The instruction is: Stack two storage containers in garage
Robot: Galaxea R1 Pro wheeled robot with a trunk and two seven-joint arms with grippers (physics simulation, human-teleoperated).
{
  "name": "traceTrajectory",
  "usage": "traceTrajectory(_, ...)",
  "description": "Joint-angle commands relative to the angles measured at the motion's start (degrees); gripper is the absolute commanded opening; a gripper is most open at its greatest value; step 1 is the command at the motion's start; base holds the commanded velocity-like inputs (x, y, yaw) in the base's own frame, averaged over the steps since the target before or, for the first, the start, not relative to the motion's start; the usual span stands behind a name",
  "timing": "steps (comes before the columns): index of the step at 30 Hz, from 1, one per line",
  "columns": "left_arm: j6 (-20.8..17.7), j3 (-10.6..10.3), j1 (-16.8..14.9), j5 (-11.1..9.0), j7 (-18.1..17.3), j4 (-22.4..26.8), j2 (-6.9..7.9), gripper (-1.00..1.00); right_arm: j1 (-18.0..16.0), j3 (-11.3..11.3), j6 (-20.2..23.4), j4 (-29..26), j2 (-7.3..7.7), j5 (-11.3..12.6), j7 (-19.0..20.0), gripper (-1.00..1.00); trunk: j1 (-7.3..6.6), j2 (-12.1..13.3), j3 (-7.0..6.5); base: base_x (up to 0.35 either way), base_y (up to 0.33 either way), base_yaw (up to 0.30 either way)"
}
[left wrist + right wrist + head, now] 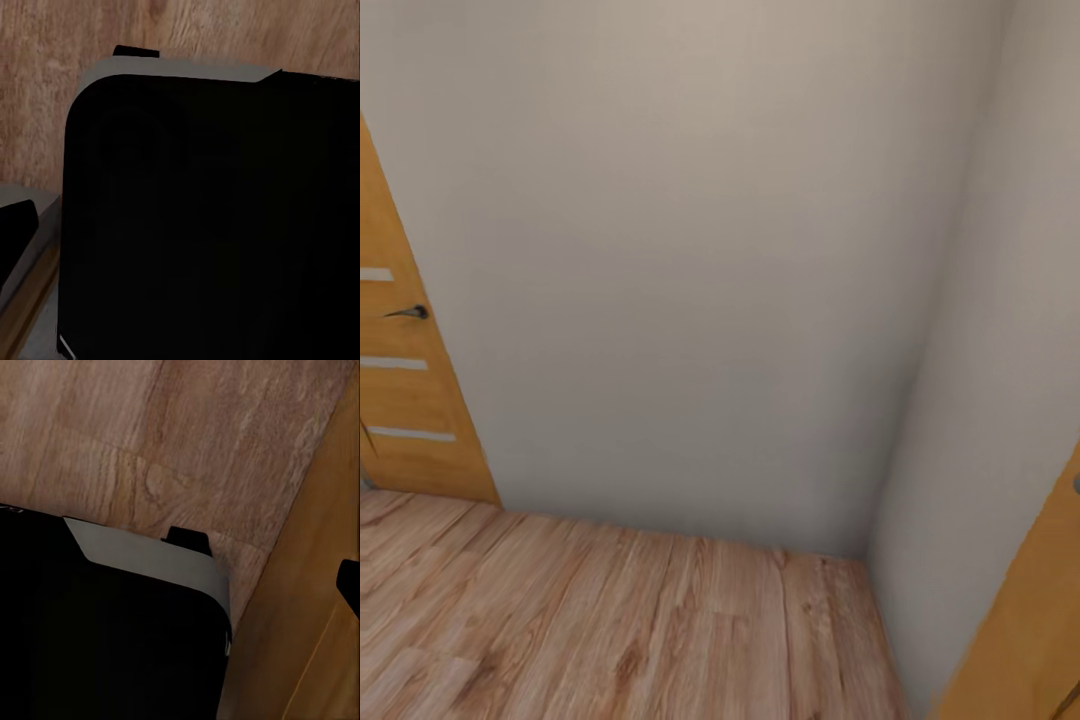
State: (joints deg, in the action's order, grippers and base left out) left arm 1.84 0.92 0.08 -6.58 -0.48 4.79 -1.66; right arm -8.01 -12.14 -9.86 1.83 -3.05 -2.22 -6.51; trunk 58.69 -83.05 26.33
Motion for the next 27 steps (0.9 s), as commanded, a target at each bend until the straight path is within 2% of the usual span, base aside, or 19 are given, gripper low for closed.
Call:
traceTrajectory(1,0.1,0.1,0.0,-0.5,0.0,0.0,-0.01,1.0,-0.1,-0.3,-0.3,0.2,-0.03,-0.2,-0.3,1.0,0.03,0.0,0.05,0.322,0.0,0.266)
traceTrajectory(27,0.3,0.1,0.0,-0.5,0.0,0.0,-0.1,1.0,-0.1,-0.2,-0.4,0.2,-0.11,0.0,-0.9,1.0,0.03,0.0,0.05,0.322,0.0,0.27)
